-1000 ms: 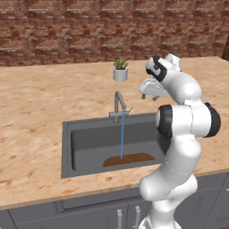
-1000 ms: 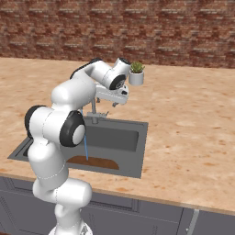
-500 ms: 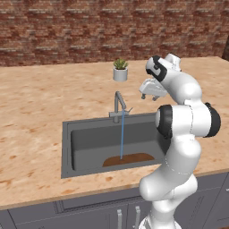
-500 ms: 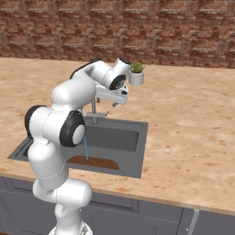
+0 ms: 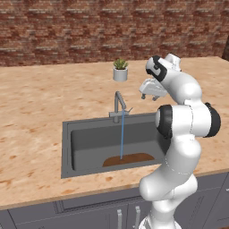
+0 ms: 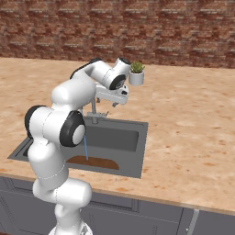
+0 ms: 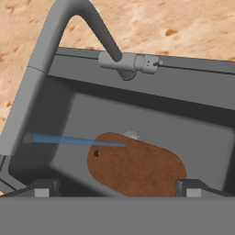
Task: Turn on the sink faucet with hot water and rinse the cutting board for ten seconds, then turn off the faucet. Push the cutting board to reach the water if necessary.
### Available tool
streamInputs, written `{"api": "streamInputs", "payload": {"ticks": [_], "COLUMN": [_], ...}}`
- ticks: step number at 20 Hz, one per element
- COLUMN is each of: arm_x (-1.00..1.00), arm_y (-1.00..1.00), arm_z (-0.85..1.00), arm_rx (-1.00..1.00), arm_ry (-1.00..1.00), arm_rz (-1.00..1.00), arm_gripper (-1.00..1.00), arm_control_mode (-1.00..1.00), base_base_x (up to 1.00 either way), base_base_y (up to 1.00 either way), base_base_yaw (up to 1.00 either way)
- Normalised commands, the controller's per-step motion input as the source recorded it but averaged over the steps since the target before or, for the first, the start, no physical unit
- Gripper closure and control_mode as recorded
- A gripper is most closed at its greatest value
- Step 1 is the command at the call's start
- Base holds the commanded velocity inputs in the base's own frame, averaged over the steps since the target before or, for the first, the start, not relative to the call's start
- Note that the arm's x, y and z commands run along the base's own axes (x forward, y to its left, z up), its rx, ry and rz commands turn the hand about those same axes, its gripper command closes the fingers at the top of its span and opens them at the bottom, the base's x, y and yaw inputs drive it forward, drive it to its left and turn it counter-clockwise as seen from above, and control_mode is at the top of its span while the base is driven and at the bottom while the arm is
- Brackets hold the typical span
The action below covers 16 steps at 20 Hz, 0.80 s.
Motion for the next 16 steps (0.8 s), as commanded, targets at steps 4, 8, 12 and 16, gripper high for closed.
{"api": "streamInputs", "payload": {"ticks": [4,8,12,16], "arm_x": [0.00,0.03,0.26,0.36], "arm_y": [0.00,0.00,-0.04,-0.08], "arm_z": [0.00,-0.03,-0.16,-0.19], "arm_rx": [0.00,0.00,0.00,0.00], "arm_ry": [0.00,0.00,0.00,0.00], "arm_rz": [0.00,0.00,0.00,0.00], "arm_gripper": [-1.00,-1.00,-1.00,-1.00], "arm_control_mode": [-1.00,-1.00,-1.00,-1.00], "base_base_x": [0.00,0.00,0.00,0.00], "base_base_y": [0.00,0.00,0.00,0.00], "base_base_yaw": [0.00,0.00,0.00,0.00]}}
